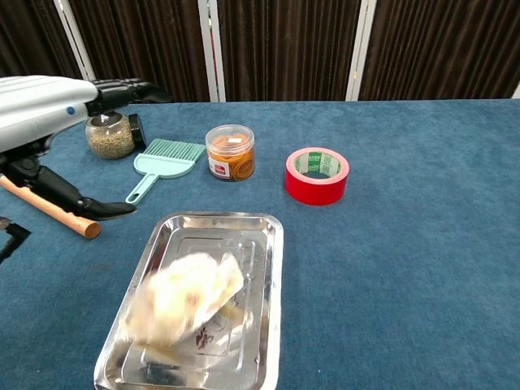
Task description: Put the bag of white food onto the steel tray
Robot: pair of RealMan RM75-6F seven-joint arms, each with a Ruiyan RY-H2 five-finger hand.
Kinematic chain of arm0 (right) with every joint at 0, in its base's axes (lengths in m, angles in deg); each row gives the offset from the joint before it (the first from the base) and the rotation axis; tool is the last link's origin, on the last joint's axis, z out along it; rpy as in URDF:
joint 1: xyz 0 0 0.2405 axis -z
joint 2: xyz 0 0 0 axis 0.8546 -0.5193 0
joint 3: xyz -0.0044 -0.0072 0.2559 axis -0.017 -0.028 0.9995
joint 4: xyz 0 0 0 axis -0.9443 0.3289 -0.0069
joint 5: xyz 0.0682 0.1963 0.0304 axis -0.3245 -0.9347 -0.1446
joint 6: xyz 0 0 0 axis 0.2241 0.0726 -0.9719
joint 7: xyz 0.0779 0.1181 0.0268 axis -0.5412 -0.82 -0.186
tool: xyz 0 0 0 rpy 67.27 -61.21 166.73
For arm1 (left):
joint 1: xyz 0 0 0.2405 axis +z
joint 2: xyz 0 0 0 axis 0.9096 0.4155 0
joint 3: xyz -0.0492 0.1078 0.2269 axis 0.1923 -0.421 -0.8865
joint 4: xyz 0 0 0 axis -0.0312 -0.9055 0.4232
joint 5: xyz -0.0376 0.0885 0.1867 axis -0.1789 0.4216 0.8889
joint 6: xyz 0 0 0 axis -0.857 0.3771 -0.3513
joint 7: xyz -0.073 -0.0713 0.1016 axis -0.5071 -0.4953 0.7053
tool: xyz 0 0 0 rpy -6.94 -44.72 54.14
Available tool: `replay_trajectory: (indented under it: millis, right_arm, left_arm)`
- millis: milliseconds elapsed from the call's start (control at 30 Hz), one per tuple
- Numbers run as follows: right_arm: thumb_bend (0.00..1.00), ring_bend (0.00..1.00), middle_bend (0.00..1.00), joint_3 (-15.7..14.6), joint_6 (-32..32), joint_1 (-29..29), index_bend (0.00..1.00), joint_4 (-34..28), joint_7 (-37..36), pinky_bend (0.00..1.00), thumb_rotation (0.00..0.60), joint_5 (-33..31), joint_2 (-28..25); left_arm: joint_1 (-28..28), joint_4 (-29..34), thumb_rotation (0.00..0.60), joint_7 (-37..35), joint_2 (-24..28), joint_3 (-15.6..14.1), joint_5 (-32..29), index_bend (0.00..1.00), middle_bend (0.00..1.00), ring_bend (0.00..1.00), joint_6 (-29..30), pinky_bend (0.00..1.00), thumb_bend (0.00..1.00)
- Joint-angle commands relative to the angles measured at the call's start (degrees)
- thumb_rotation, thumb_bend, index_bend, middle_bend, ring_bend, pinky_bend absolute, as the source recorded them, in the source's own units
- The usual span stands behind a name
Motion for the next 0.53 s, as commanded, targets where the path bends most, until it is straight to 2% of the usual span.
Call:
replay_trajectory:
  millis: [33, 167, 333, 400, 533]
  right_arm:
    - [0.30, 0.00, 0.00, 0.0, 0.0, 0.0, 0.00, 0.0, 0.1, 0.09, 0.600, -0.1, 0.0]
    - [0.30, 0.00, 0.00, 0.0, 0.1, 0.1, 0.00, -0.1, 0.3, 0.09, 0.600, -0.2, 0.0]
    - [0.30, 0.00, 0.00, -0.1, 0.5, -0.1, 0.00, -0.3, 1.0, 0.09, 0.600, -0.3, 0.3]
    - [0.30, 0.00, 0.00, -0.2, 0.6, -0.2, 0.00, -0.4, 1.6, 0.09, 0.600, -0.1, 0.5]
    - [0.30, 0.00, 0.00, -0.1, 0.9, -0.3, 0.00, -0.3, 1.9, 0.09, 0.600, -0.5, 0.6]
  left_arm:
    - [2.0, 0.3, 0.600, -3.6, 3.6, -1.7, 1.1, 0.00, 0.00, 0.00, 2.3, 0.14, 0.16]
    - [6.8, -2.4, 0.600, -11.0, 9.4, -5.2, 5.7, 0.00, 0.00, 0.00, 7.7, 0.12, 0.09]
    - [13.7, -11.8, 0.600, -22.8, 12.9, -9.3, 10.4, 0.00, 0.00, 0.00, 16.3, 0.02, 0.06]
    - [16.3, -16.8, 0.600, -27.7, 14.1, -10.4, 11.4, 0.00, 0.00, 0.00, 19.6, 0.02, 0.06]
    - [19.1, -22.8, 0.600, -33.6, 14.8, -10.7, 12.3, 0.00, 0.00, 0.00, 23.6, 0.01, 0.05]
